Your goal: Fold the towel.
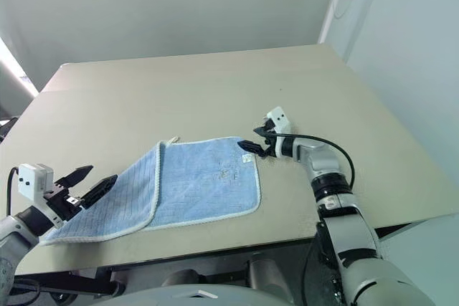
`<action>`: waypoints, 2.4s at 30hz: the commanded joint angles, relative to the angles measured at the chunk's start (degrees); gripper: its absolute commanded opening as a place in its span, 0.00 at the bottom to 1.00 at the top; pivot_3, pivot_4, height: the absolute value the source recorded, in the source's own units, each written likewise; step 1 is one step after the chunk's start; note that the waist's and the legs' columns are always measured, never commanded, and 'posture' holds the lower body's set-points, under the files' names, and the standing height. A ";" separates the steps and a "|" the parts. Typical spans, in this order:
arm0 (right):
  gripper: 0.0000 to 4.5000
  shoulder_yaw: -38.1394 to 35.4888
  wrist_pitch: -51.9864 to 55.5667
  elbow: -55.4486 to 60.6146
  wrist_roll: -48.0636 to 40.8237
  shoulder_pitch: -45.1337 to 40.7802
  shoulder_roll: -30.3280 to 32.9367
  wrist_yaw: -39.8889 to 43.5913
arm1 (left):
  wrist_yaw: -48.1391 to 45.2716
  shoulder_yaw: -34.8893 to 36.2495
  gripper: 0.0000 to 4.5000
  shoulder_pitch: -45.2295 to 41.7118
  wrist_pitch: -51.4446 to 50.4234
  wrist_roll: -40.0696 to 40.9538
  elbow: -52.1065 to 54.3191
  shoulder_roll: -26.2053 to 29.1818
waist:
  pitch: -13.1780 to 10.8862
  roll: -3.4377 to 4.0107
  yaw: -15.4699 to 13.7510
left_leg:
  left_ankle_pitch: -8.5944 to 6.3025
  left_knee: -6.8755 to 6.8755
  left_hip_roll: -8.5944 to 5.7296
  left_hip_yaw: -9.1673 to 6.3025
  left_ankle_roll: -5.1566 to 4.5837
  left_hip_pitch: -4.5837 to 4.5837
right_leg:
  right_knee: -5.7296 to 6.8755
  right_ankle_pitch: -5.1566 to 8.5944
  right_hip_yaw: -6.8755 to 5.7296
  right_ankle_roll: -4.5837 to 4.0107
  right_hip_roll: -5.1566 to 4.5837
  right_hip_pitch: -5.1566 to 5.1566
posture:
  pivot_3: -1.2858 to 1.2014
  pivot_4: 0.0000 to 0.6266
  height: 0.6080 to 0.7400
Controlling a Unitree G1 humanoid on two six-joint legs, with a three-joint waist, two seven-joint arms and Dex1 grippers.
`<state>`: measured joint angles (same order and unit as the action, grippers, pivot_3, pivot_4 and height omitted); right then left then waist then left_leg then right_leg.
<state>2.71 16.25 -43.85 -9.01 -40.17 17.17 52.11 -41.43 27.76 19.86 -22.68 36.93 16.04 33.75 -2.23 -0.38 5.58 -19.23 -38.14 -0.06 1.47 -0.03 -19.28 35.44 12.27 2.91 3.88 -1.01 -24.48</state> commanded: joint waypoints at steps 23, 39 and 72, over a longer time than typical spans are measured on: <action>0.56 6.15 -13.42 -15.54 12.56 -5.23 -4.08 -3.13 | -0.16 -0.69 1.00 2.86 0.38 -2.33 5.13 0.44 | 0.16 -0.19 0.22 | 0.00 -0.02 0.04 -0.04 0.01 0.17 | 0.16 -0.02 0.01 -0.03 -0.08 0.09 | 0.52 0.00 1.00; 0.01 5.67 -12.29 -19.03 13.06 -7.30 -5.67 -8.21 | -4.02 -7.79 1.00 10.84 -1.42 -5.09 16.39 3.34 | 0.14 -0.17 0.43 | 0.00 -0.02 0.03 -0.02 0.01 1.06 | 0.02 0.24 0.06 -0.05 -0.11 1.10 | 0.52 0.00 1.00; 0.00 3.73 -11.62 -18.30 11.30 -7.50 -6.69 -9.92 | -4.79 -8.49 0.00 6.82 1.45 -11.80 6.14 3.77 | -0.16 -0.01 0.71 | -0.02 0.03 0.08 -0.07 0.04 1.56 | -0.09 0.24 0.08 -0.07 -0.14 1.19 | 0.52 0.00 1.00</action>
<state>7.37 3.55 -62.06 1.96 -47.33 10.06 44.48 -45.89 15.74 27.23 -21.01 23.45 22.16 36.38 -2.38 -0.40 6.29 -19.25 -38.10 0.03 1.39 0.00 -17.75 35.35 12.51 2.97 3.81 -1.15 -23.32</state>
